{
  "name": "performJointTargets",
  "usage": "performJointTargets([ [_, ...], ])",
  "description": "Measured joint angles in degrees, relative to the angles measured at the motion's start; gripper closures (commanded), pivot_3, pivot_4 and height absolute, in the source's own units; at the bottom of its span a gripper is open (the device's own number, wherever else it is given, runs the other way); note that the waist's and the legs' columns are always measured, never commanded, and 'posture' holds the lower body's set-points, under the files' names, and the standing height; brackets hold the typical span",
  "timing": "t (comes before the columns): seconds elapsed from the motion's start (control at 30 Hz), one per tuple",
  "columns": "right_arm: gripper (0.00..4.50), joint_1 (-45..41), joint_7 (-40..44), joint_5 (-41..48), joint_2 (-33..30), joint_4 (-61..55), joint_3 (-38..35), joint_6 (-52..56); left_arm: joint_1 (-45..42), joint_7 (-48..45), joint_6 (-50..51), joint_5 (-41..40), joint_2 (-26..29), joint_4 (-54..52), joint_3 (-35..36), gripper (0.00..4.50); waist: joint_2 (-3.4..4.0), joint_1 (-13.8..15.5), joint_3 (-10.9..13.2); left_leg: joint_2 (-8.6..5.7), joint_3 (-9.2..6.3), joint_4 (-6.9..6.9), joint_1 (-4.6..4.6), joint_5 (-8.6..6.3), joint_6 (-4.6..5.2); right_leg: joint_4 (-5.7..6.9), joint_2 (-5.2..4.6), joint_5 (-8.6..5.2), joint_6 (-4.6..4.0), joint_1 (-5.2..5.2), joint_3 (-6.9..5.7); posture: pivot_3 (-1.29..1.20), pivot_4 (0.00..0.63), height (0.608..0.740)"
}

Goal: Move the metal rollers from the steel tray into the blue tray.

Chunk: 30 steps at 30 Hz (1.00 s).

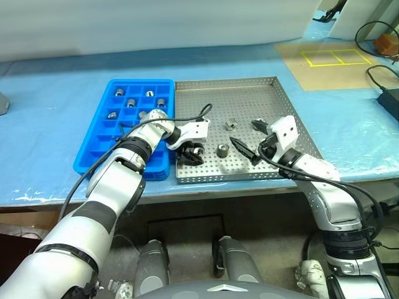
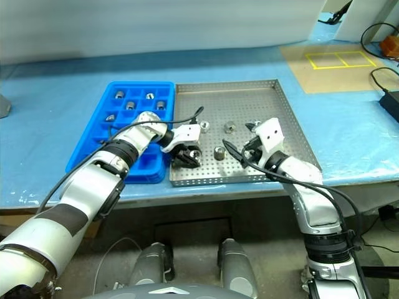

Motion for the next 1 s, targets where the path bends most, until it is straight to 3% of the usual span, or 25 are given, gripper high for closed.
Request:
performJointTargets([
  [0.27, 0.0, 0.0, 5.2, 2.0, -0.1, 0.0, 4.6, 2.4, -1.3, 9.8, 5.4, -4.1, 1.8, -2.2, 7.7, 2.78, 0.0, 0.4, 0.0, 0.02, -0.11, -0.02, -0.08, -0.02, 0.03, -0.05, -0.04, 0.0, 0.0, 0.0, -0.04, -0.35, 0.15, 0.74],
  [0.47, 0.0, -4.2, 8.1, 1.8, -0.6, 2.1, 5.5, 1.7, 1.3, 20.5, 12.8, -10.5, 2.8, -19.4, 15.7, 2.78, 0.0, 0.5, 0.0, 0.06, -0.15, -0.03, -0.07, -0.01, 0.01, -0.03, -0.05, 0.0, -0.01, -0.01, -0.09, -0.25, 0.15, 0.74],
  [0.73, 0.0, -10.0, 12.8, 1.3, -0.9, 9.8, 7.4, -0.8, 22.3, 39.1, 25.2, -15.2, 2.6, -52.3, 24.5, 2.78, 0.08, 1.1, 0.1, 0.17, -0.15, -0.09, -0.14, 0.0, -0.01, -0.04, -0.02, -0.01, -0.03, -0.04, -0.23, -0.12, 0.15, 0.74],
  [1.0, 0.0, -14.1, 16.9, 0.7, 0.6, 15.0, 9.5, -3.1, 40.4, 58.7, 28.8, -13.3, 0.7, -69.5, 30.8, 2.78, 0.09, 2.5, 0.1, 0.19, -0.17, -0.09, -0.12, -0.01, -0.03, -0.07, -0.02, -0.02, -0.01, -0.04, -0.23, -0.05, 0.15, 0.74],
])
